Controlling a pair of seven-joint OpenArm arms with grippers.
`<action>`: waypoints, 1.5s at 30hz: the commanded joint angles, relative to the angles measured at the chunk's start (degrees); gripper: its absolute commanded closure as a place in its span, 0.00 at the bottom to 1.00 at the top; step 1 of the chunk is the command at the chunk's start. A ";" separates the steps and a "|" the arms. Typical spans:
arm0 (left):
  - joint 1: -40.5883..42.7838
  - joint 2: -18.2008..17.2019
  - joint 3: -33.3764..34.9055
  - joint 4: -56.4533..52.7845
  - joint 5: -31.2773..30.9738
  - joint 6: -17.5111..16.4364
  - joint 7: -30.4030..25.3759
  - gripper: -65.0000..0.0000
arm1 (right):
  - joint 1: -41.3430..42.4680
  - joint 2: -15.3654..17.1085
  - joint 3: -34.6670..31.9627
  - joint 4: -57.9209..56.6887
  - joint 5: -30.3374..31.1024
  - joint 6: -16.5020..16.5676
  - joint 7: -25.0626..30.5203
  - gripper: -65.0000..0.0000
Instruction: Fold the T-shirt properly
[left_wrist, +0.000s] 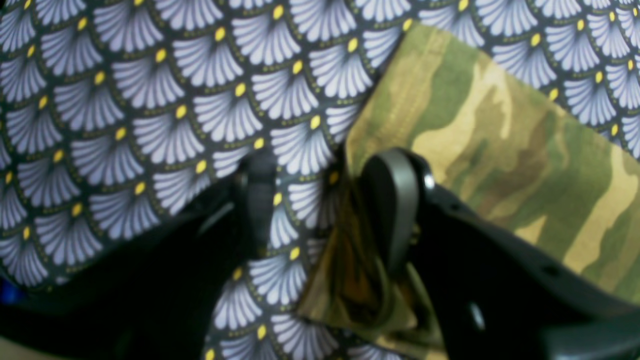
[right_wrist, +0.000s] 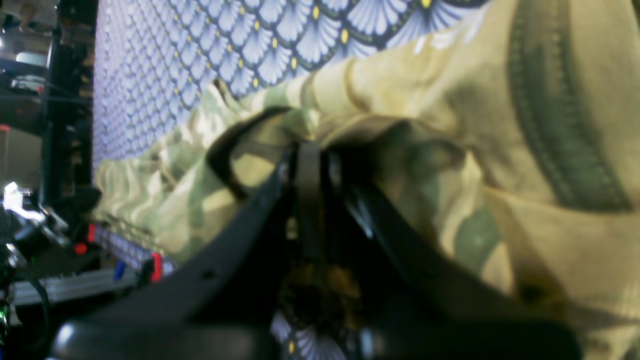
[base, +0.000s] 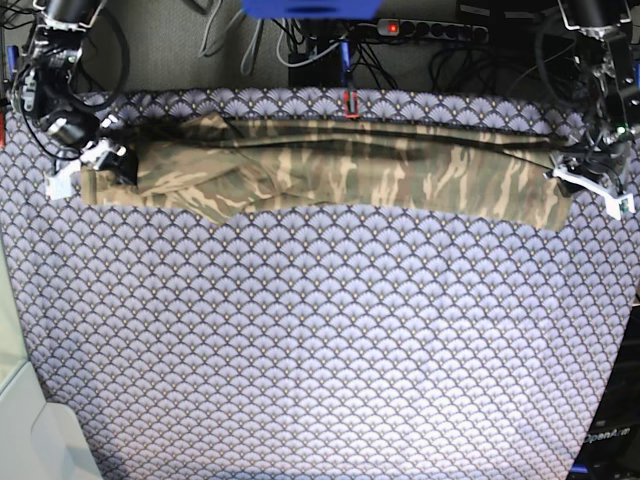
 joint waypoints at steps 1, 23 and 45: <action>-0.49 -1.06 -0.34 0.76 -0.07 0.19 -0.55 0.54 | 0.77 0.92 0.05 0.12 0.56 0.38 0.88 1.00; -0.14 0.61 -0.77 8.76 -0.60 0.19 -0.37 0.21 | -0.72 3.12 0.14 -1.99 0.56 0.38 1.67 1.00; -0.84 3.25 -7.46 7.35 -2.27 0.10 -0.37 0.20 | -1.16 3.30 0.14 -1.64 0.56 0.38 1.40 1.00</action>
